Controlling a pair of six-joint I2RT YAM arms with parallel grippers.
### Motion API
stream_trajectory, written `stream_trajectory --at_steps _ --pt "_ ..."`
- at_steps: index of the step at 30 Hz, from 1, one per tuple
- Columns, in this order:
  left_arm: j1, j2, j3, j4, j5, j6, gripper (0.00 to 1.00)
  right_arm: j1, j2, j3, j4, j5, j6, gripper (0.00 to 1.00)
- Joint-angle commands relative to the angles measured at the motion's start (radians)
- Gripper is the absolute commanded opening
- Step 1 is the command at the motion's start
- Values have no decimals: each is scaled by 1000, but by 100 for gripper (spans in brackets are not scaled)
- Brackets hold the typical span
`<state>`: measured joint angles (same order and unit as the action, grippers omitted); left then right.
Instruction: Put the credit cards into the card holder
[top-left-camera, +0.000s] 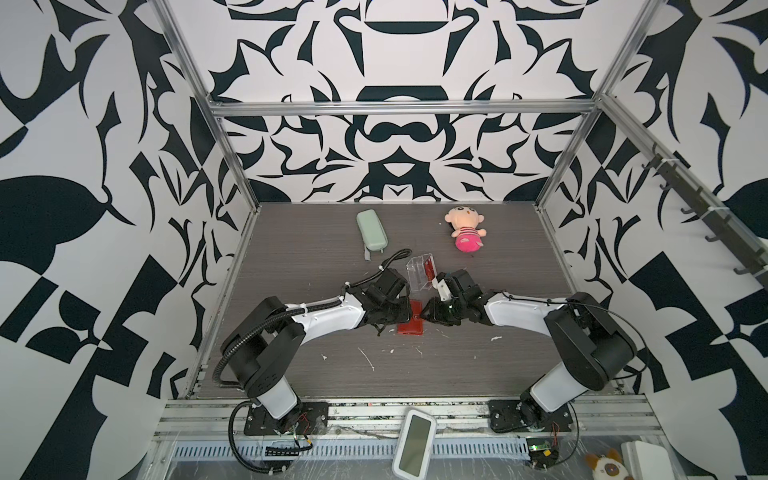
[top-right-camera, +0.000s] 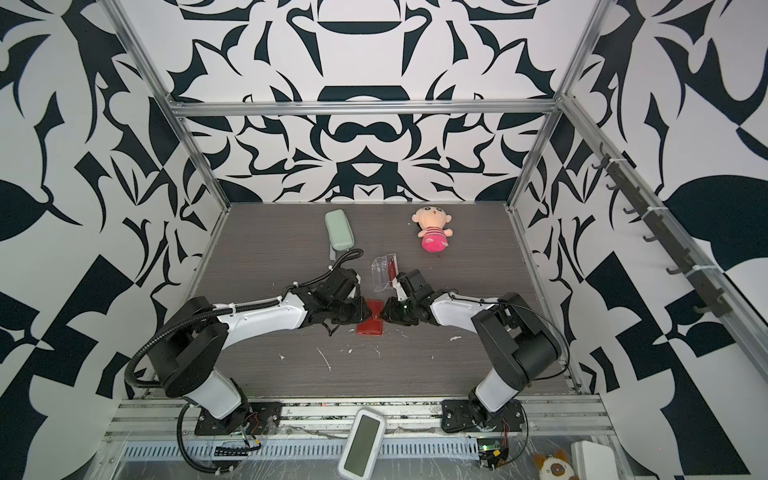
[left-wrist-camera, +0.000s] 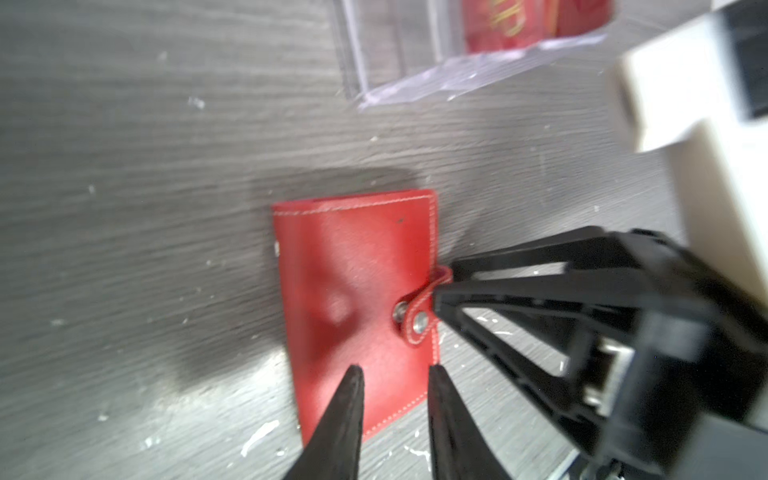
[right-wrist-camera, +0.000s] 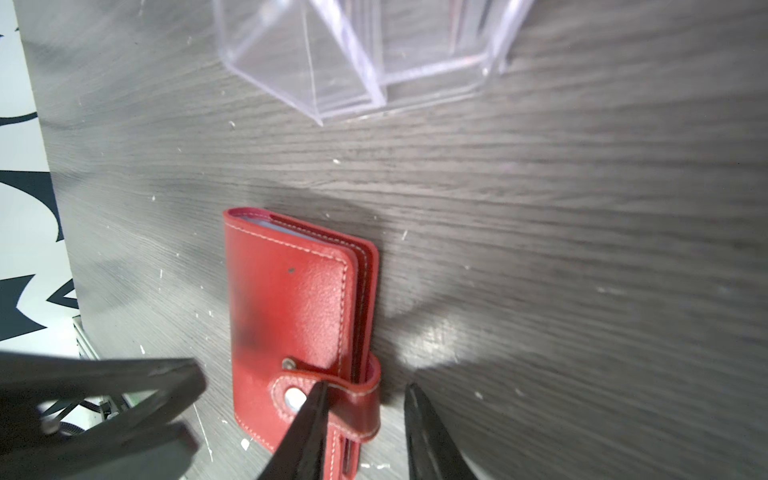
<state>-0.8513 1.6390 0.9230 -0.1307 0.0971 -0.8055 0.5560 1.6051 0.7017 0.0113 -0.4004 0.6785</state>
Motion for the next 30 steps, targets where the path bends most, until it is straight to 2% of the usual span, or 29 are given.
stream_trajectory --at_steps 1,10,26,29,30 --pt "1 -8 38 -5 -7 20 31 2 -3 2 24 -13 1 35" --pt "14 87 60 18 40 -15 28 2 6 2 24 -14 2 35" --pt "24 151 54 68 126 -60 22 3 29 3 27 -19 0 34" --pt "25 154 54 66 131 -61 17 3 32 4 29 -19 1 33" --pt "24 154 52 68 131 -62 13 2 32 4 29 -20 1 33"
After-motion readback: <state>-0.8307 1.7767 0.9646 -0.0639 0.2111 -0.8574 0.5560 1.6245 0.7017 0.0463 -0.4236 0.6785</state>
